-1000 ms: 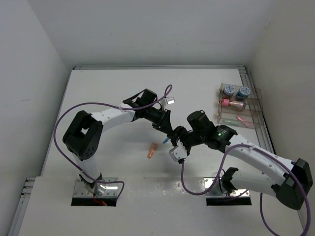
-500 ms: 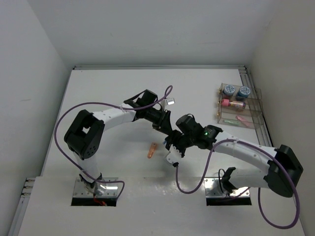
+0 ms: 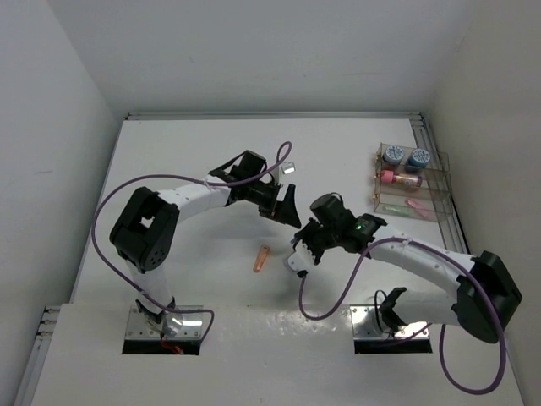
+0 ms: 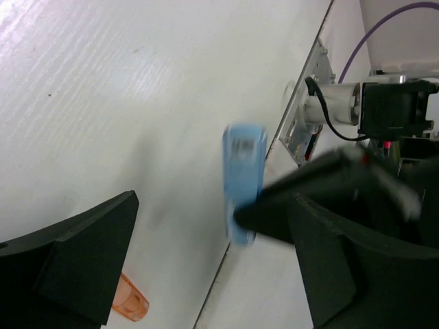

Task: Sort the stationery into containers
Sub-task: Place the stationery in the storage box.

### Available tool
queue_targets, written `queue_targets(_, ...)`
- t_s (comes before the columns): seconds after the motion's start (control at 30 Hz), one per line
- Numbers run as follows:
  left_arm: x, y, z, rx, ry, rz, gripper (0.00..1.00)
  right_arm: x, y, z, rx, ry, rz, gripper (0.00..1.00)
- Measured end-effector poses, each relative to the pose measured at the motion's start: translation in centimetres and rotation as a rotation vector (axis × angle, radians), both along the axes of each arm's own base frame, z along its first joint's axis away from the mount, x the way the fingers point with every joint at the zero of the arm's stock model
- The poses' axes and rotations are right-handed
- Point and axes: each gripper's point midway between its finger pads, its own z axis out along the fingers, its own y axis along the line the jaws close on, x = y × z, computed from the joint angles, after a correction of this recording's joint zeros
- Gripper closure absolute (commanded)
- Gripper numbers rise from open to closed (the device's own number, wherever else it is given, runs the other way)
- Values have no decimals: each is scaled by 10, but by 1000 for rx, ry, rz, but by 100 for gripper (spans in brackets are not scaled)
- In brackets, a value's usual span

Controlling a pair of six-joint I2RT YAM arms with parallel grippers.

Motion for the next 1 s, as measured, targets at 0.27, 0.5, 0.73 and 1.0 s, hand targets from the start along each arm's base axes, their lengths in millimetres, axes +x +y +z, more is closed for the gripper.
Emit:
queue_targets(0.27,28,37,-3,58,-9,103,0,57,-107,29,56,-41,-390,100)
queue_targets(0.5,53,62,7,71,-78,184,0,81,-240,18,27,88,-735,100)
queue_targets(0.73,58,72,-7,160,-113,228,0,94,-305,-3,6,146,-806,100)
queue_targets(1.0,48,87,-28,235,-108,249,0,123,-328,-11,-15,123,-779,100)
